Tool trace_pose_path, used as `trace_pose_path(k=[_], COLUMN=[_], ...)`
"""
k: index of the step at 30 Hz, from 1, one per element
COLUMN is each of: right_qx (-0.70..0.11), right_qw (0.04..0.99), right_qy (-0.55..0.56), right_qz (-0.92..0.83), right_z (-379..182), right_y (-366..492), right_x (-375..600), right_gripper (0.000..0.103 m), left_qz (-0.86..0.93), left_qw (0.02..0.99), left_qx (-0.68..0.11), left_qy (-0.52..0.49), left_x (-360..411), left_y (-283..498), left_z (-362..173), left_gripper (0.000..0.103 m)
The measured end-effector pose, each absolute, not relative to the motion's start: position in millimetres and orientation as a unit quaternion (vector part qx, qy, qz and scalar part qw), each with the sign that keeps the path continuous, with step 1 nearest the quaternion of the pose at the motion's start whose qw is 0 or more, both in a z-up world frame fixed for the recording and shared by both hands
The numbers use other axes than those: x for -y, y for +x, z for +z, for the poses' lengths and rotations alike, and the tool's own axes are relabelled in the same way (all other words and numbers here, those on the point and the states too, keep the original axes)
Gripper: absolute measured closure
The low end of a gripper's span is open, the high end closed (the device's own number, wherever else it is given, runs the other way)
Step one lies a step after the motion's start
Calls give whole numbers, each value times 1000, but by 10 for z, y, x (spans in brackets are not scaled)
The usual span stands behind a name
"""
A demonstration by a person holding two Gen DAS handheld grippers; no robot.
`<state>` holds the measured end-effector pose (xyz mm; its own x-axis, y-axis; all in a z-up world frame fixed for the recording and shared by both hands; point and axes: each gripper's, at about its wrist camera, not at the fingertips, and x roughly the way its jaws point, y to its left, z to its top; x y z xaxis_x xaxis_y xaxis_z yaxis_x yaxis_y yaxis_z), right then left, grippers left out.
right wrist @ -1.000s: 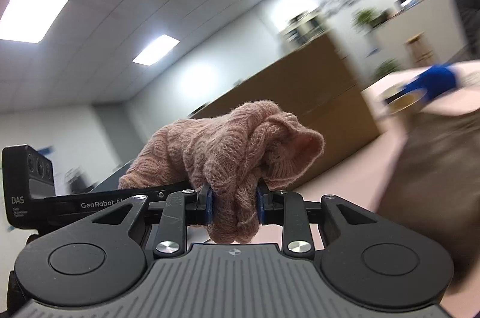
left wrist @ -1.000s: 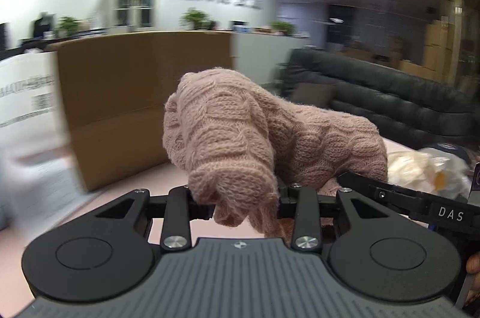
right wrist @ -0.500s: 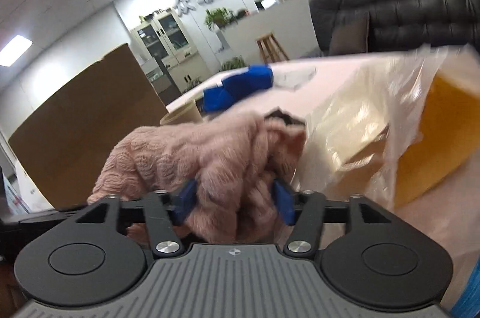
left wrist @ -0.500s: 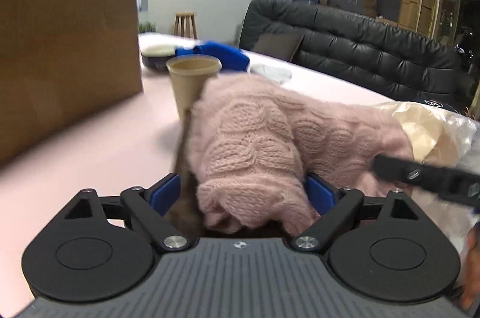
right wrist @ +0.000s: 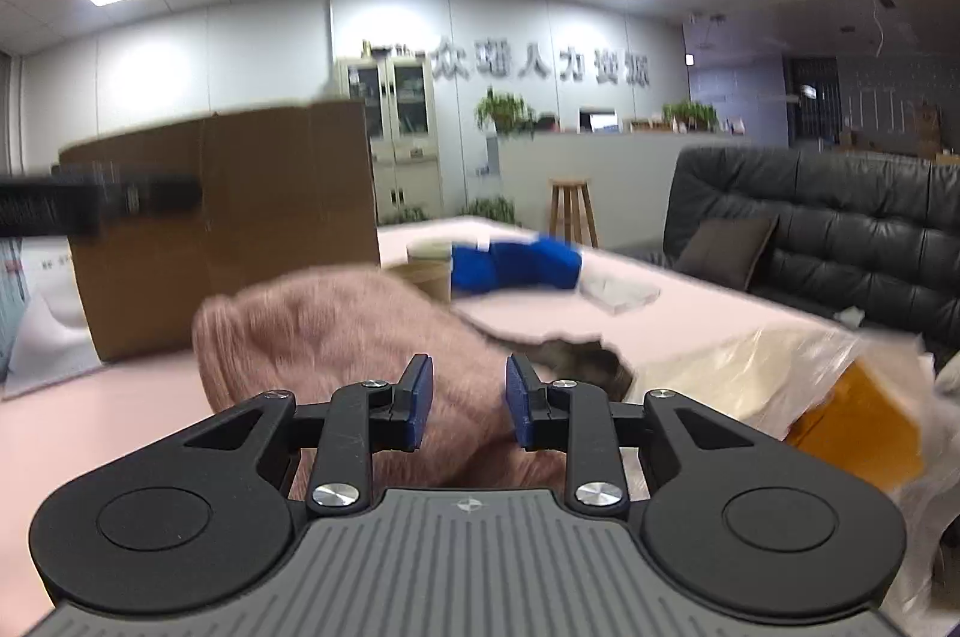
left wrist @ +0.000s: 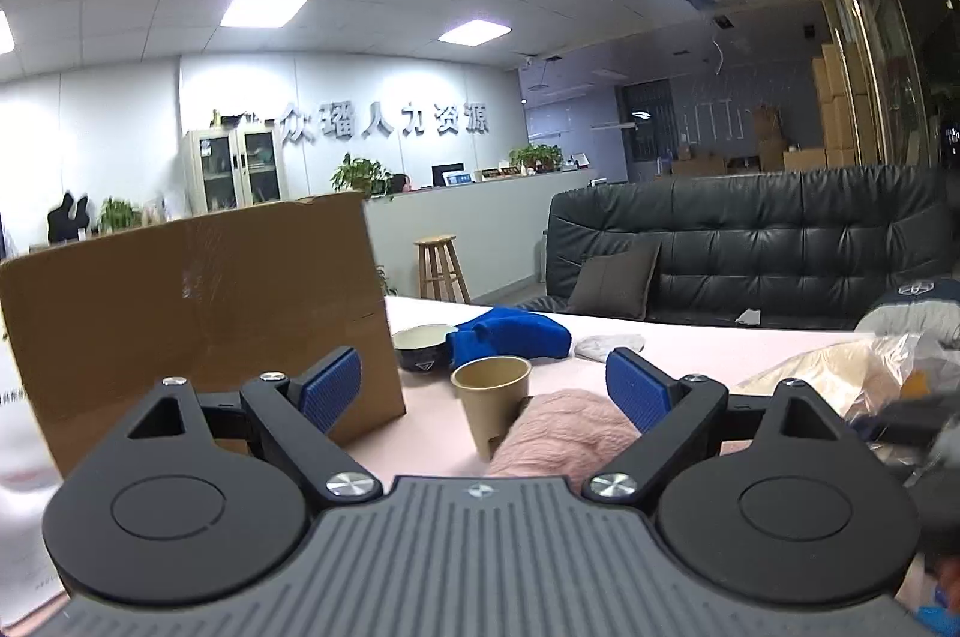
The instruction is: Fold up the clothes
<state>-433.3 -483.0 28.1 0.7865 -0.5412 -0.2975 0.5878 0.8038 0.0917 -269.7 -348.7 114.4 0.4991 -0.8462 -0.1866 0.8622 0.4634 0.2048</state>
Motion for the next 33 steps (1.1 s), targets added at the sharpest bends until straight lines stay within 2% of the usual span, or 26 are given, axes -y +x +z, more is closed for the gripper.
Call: trace_pose_path(k=[6, 11, 12, 14, 16, 18, 19, 22, 26, 29, 33], right_qx=[-151, -159, -161, -153, -116, -51, -28, 38, 17, -45, -156], right_qw=[935, 935, 933, 932, 934, 940, 942, 962, 983, 987, 972], right_qy=[62, 28, 20, 21, 48, 86, 96, 103, 67, 97, 152], right_qz=[-314, -316, -322, -328, -335, -328, -319, -251, -172, -121, -89], right_z=[38, 75, 90, 184, 380, 622, 701, 1041, 1231, 1099, 737], right_y=[-4177, -4038, -4007, -3968, -4066, -4214, -4248, -4170, -3426, -2585, -1650], right_x=[4763, 4677, 4638, 4682, 4636, 4512, 4455, 4124, 3584, 3084, 2647], right_gripper=[76, 73, 70, 56, 24, 6, 0, 0, 0, 0, 0], left_qz=[-441, -463, -467, -475, -483, -486, -481, -441, -346, -240, -100], left_qw=[866, 866, 866, 865, 863, 869, 873, 889, 920, 955, 981], left_qx=[-25, -44, -48, -56, -64, -78, -81, -101, -154, -159, -166], left_qy=[233, 184, 174, 154, 135, 46, 7, -71, -102, -78, 27], left_x=[4005, 3715, 3657, 3541, 3425, 2924, 2687, 2037, 1290, 747, 239], left_y=[-2590, -2431, -2399, -2336, -2272, -2074, -1975, -1679, -1292, -1031, -646], left_z=[605, 758, 789, 850, 911, 1116, 1188, 1310, 1361, 1204, 759], left_gripper=[18, 19, 19, 18, 14, 0, 0, 0, 0, 0, 0])
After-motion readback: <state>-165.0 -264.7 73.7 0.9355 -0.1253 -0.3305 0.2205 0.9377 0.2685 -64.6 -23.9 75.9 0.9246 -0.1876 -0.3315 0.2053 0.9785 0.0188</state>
